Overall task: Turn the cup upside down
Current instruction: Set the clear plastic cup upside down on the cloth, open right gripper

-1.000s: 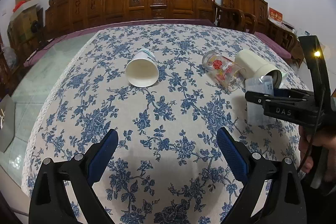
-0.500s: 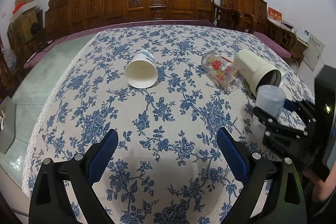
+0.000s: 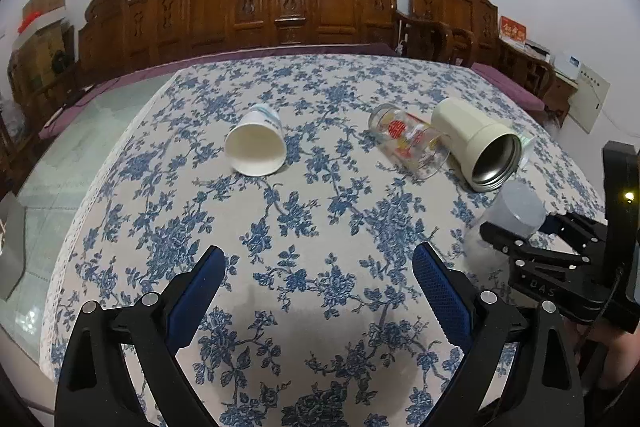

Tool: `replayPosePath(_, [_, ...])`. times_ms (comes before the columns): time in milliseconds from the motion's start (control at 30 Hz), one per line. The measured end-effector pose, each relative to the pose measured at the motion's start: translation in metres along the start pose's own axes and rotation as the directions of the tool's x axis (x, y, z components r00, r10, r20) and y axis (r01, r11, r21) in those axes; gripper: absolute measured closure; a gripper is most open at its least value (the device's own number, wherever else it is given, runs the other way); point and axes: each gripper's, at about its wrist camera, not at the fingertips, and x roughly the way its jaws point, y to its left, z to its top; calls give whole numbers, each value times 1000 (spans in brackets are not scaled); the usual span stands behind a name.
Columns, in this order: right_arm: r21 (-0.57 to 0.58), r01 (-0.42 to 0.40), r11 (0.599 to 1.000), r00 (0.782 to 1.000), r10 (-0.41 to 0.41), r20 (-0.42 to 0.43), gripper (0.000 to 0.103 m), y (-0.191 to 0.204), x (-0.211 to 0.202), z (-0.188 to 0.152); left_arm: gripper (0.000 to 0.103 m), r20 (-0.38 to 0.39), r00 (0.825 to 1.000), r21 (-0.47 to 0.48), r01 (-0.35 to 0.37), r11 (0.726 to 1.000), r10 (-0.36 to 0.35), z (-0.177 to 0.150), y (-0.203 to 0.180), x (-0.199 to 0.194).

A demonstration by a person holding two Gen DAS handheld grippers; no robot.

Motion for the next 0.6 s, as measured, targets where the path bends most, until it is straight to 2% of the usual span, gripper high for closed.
replayPosePath(133, [11, -40, 999, 999, 40, -15, 37, -4, -3, -4, 12, 4, 1000, 4, -3, 1000, 3, -1, -3, -2])
replayPosePath(233, [62, -93, 994, 995, 95, -40, 36, -12, -8, -9, 12, 8, 1000, 10, -5, 1000, 5, -2, -7, -3])
replayPosePath(433, [41, -100, 994, 995, 101, -9, 32, -17, -30, -18, 12, 17, 1000, 29, -15, 999, 14, -5, -18, -9])
replayPosePath(533, [49, -102, 994, 995, 102, 5, 24, -23, -41, -21, 12, 16, 1000, 38, -16, 999, 15, -5, -25, -13])
replayPosePath(600, [43, -100, 994, 995, 99, 11, 14, -26, -46, -20, 12, 12, 1000, 44, -22, 999, 21, -5, -30, -15])
